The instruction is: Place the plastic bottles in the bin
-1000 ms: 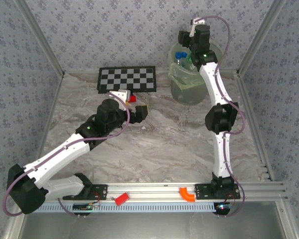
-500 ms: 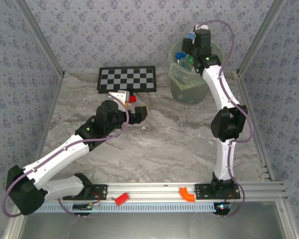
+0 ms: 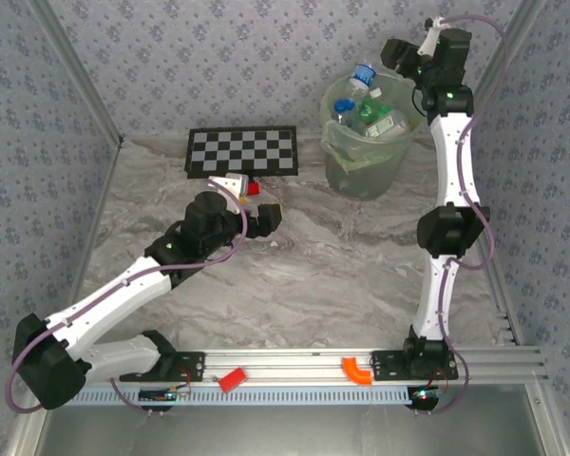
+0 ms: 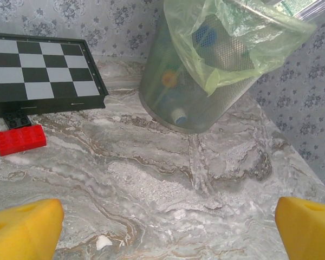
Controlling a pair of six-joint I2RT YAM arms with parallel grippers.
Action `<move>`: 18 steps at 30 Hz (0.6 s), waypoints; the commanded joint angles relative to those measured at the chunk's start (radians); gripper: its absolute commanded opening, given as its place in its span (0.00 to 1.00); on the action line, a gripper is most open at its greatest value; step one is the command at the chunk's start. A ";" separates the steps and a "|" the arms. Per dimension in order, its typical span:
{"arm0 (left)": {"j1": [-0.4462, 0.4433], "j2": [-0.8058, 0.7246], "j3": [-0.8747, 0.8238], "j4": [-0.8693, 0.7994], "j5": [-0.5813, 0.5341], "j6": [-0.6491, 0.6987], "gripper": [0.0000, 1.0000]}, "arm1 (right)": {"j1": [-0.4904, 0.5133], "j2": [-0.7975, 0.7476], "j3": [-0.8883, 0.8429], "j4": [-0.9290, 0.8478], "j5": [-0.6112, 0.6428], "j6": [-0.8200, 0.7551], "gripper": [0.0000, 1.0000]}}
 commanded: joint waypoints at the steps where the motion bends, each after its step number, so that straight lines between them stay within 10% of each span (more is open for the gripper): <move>1: -0.002 0.030 0.058 -0.003 0.020 0.019 1.00 | -0.021 0.063 0.022 0.016 -0.165 0.078 0.73; 18: 0.115 0.407 0.585 -0.162 0.111 0.169 0.99 | -0.011 -0.279 -0.480 0.249 -0.140 0.080 0.77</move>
